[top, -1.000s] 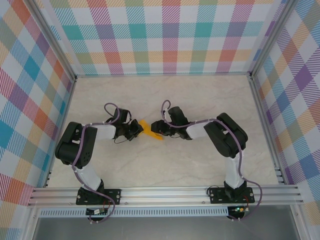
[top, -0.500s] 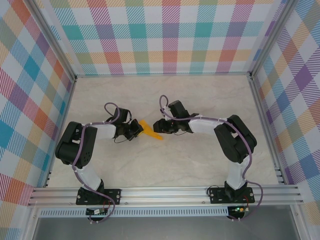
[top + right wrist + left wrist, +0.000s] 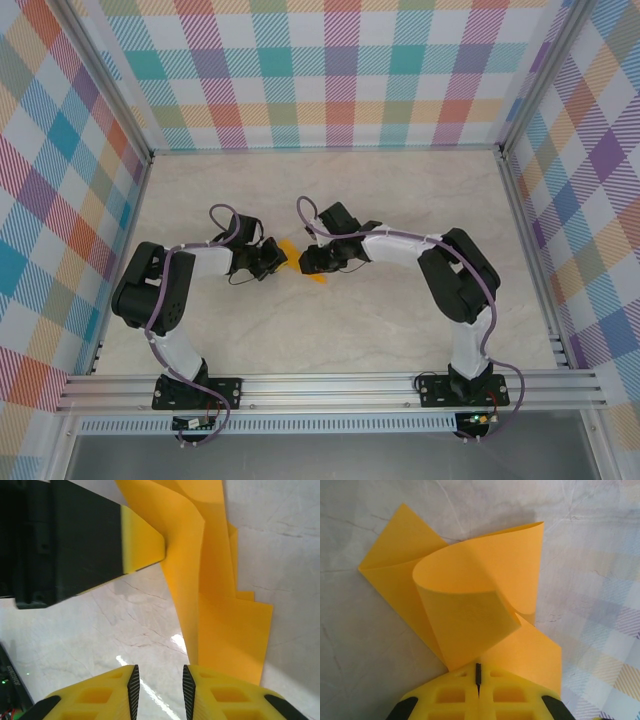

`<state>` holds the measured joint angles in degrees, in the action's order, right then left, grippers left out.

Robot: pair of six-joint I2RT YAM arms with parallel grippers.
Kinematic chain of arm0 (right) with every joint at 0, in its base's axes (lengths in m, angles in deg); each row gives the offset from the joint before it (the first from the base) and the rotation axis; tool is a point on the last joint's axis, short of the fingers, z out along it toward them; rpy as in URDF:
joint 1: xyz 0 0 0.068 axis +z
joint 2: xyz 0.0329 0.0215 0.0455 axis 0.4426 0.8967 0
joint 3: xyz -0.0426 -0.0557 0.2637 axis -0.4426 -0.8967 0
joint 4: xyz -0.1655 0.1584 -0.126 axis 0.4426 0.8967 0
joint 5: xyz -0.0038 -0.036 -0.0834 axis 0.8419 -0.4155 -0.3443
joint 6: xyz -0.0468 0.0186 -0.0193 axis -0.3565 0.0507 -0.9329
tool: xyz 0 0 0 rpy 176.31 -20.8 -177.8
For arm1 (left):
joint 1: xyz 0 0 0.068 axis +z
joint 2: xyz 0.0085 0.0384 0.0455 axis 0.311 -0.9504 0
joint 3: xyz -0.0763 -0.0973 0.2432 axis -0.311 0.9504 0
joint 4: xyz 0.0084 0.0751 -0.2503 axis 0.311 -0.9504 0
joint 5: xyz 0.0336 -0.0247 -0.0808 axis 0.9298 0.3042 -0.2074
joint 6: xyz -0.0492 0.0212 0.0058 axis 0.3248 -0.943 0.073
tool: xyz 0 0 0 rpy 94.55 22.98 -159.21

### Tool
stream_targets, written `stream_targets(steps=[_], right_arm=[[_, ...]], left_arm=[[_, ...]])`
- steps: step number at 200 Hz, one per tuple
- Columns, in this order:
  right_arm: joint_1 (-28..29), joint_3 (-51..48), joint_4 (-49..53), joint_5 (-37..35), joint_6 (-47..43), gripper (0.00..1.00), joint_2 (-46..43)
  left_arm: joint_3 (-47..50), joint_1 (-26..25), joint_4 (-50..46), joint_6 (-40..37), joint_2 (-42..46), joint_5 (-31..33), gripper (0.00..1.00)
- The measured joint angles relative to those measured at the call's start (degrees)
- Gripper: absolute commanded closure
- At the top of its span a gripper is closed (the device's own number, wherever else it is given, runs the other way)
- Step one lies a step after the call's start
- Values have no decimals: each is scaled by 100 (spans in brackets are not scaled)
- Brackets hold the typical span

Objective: Fold a paper plane with a square sheet of paper (pick it up from the middle)
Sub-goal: Fold the wing for the fifth time at the center of the table.

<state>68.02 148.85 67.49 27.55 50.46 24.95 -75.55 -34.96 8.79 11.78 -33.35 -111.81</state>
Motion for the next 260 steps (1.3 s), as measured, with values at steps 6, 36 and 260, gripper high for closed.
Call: stream_targets(steps=[6, 36, 260], right_arm=[[0, 15, 52, -35, -33, 72, 35], [26, 59, 190, -197, -127, 73, 98], [74, -201, -90, -511, -24, 79, -140]], left_arm=[[0, 0, 0, 0, 0, -2, 95], [-7, 0, -9, 2, 0, 0, 95], [-44, 0, -52, 2, -13, -2, 95]])
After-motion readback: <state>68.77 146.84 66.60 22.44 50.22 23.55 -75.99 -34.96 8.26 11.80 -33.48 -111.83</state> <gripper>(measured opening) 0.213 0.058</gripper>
